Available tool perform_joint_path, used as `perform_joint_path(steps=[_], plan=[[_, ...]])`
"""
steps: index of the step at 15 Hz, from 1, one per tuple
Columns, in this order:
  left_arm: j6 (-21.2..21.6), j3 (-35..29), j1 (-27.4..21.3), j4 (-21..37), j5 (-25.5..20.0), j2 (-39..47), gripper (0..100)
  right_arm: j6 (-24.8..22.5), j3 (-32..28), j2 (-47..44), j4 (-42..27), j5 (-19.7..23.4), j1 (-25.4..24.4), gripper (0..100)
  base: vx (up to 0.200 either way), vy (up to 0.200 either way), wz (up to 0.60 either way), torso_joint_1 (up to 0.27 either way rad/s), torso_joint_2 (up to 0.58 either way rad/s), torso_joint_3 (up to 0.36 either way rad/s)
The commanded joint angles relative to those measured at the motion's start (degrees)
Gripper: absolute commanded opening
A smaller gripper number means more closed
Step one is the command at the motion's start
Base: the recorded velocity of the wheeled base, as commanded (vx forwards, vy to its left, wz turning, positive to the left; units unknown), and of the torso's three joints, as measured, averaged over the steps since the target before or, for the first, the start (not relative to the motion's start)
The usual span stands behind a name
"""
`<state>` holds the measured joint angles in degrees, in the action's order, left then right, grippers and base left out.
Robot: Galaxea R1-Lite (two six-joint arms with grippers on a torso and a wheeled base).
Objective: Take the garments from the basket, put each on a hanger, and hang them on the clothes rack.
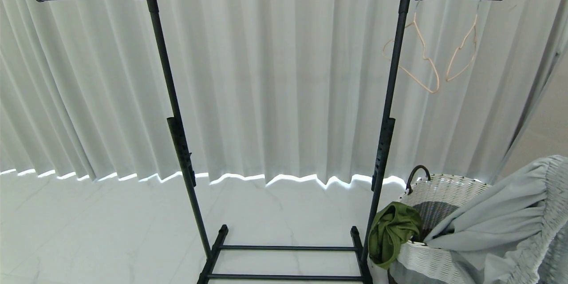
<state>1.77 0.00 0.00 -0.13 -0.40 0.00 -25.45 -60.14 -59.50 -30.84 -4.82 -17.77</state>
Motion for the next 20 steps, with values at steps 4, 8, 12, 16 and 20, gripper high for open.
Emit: perform_joint_path(steps=[4,8,12,16,20], plan=[[0.3,0.0,0.0,0.0,0.0,0.1,100,1.8,4.9,1.3,-0.1,0.4,-5.8,0,0.000,0.000,0.00,0.000,0.00,0.000],[-0.7,0.0,0.0,-0.5,-0.2,0.0,100,2.0,6.8,1.4,-0.1,0.2,-5.7,0,0.000,0.000,0.00,0.000,0.00,0.000],[-2.1,-20.6,-2.8,-0.8,-8.5,17.8,100,2.1,7.5,2.2,0.2,0.4,-5.8,0,0.000,0.000,0.00,0.000,0.00,0.000],[10.7,-33.2,-12.0,-6.3,-10.8,45.5,100,5.0,7.5,4.0,0.3,1.1,-5.8,0,0.000,0.000,0.00,0.000,0.00,0.000],[9.8,-36.1,-21.2,-27.7,-9.8,74.3,100,5.4,7.4,3.3,0.3,1.7,-5.8,0,0.000,0.000,0.00,0.000,0.00,0.000]])
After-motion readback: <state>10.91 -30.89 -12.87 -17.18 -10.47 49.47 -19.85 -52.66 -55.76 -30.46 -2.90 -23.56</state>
